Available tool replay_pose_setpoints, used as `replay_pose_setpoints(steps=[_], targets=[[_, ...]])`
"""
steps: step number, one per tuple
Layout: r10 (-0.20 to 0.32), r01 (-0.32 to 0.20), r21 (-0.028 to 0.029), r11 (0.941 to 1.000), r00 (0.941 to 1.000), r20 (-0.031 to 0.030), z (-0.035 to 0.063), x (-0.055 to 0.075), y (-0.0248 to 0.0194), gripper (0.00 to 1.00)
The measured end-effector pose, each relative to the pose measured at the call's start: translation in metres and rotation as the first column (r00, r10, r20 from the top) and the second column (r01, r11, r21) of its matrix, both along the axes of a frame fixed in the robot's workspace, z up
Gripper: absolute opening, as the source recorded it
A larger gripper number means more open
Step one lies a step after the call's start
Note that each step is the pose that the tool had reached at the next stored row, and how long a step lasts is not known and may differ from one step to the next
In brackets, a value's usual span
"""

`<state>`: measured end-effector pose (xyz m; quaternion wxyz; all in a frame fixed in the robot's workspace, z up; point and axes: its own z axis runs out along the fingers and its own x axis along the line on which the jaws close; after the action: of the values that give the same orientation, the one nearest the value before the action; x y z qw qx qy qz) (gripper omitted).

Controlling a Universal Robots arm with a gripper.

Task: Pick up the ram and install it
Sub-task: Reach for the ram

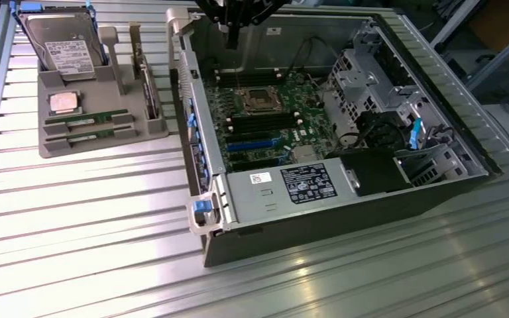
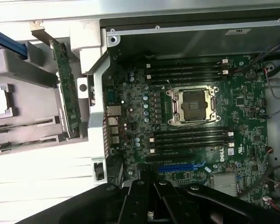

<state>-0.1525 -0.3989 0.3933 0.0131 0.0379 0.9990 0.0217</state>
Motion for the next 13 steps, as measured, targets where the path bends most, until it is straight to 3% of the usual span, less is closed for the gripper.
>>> replay_pose_setpoints(steps=[13], targets=[[0.000,0.000,0.0000,1.0000,1.0000,0.0000,0.0000,-0.022,0.0000,0.10]])
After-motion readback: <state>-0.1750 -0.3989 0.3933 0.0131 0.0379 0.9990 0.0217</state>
